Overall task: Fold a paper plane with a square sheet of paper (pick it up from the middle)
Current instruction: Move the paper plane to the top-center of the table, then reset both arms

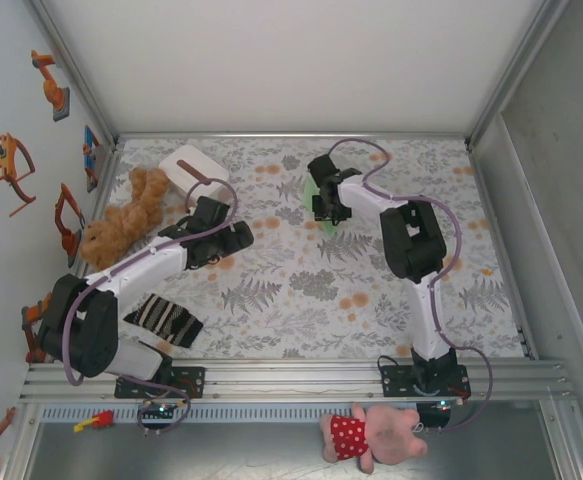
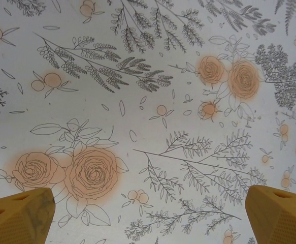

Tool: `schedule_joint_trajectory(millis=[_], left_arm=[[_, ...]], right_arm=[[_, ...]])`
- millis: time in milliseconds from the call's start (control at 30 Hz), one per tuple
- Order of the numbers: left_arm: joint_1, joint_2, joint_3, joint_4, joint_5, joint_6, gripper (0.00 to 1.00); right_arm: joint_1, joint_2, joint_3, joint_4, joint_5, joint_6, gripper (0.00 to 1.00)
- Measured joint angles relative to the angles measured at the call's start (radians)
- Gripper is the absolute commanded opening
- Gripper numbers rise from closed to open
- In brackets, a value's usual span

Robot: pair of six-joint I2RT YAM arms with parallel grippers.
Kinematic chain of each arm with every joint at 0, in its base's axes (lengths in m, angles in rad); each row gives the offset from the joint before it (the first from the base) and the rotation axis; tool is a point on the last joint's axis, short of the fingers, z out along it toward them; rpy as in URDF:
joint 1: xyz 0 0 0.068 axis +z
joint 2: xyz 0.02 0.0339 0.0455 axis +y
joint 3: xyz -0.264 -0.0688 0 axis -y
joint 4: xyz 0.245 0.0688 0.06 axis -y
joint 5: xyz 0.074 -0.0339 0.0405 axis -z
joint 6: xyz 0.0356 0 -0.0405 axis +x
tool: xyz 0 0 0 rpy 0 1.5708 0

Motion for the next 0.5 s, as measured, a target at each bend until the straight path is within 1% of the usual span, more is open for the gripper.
schedule_joint_trajectory(millis=[167, 233, 367, 467, 500], left_arm=[[0.019, -0.058, 0.016, -0.011, -0.020, 0.003, 0.96], [0.035, -0.085, 0.021, -0.018, -0.034, 0.009, 0.96], [0.078, -0.139, 0.023, -0.032, -0.068, 0.037, 0.96], [0.106, -0.182, 0.020, -0.036, -0.111, 0.066, 0.96], [0.115, -0.201, 0.015, -0.034, -0.132, 0.074, 0.96]], right_arm=[[-0.009, -0.083, -0.002, -0.024, -0.024, -0.008, 0.50], [-0.011, -0.145, -0.010, -0.021, -0.024, -0.013, 0.51], [-0.026, -0.334, -0.083, 0.006, -0.008, -0.025, 0.54], [-0.055, -0.491, -0.200, 0.061, 0.016, -0.040, 0.59], [-0.068, -0.544, -0.252, 0.084, 0.025, -0.045, 0.68]])
